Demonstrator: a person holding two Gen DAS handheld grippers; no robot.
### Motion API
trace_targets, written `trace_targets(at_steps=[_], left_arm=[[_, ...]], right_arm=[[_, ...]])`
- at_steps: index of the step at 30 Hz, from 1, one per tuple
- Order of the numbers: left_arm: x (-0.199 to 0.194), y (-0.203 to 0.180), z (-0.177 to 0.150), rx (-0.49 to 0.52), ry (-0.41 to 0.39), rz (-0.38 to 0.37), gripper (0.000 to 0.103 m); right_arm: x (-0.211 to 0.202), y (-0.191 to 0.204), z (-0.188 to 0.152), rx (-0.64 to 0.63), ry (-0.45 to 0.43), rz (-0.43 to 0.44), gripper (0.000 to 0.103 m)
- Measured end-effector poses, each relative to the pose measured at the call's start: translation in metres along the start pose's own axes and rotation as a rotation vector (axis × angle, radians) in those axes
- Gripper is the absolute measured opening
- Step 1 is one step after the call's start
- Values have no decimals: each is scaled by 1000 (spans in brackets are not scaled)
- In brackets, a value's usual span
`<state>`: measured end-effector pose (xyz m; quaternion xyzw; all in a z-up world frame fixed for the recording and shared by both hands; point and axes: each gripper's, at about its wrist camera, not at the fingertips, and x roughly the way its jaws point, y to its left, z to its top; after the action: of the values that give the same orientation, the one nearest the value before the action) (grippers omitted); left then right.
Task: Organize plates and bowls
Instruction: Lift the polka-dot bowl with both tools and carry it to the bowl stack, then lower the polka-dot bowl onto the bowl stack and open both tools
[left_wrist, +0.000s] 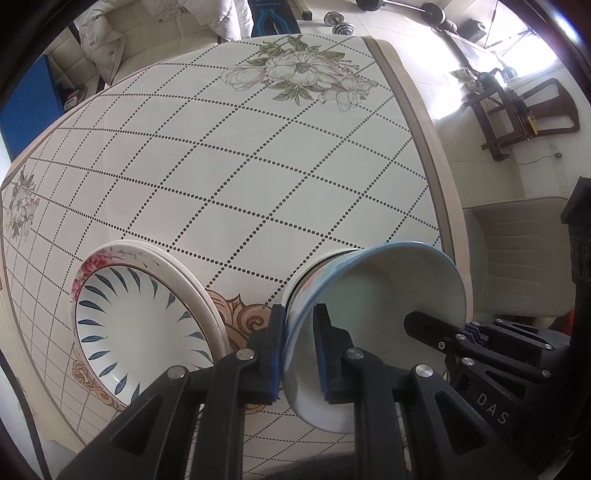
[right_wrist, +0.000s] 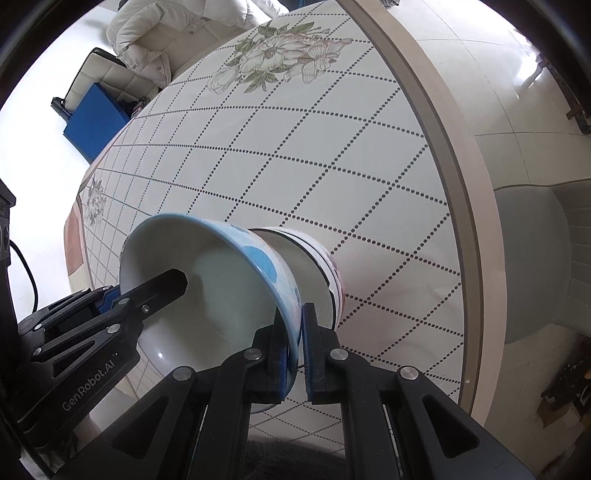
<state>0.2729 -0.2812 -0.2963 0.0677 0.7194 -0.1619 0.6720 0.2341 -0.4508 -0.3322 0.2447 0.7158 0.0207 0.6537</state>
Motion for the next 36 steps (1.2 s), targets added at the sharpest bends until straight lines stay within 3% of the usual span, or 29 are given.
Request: trace_targets(at_steps=[18,36], left_arm=[[28,3,-1,-13,59,13,13],[31,8,0,-54,84,-8,14]], right_arm=[[36,3,5,-19,59,-100,8],[37,-7,12,42,125,-61,8]])
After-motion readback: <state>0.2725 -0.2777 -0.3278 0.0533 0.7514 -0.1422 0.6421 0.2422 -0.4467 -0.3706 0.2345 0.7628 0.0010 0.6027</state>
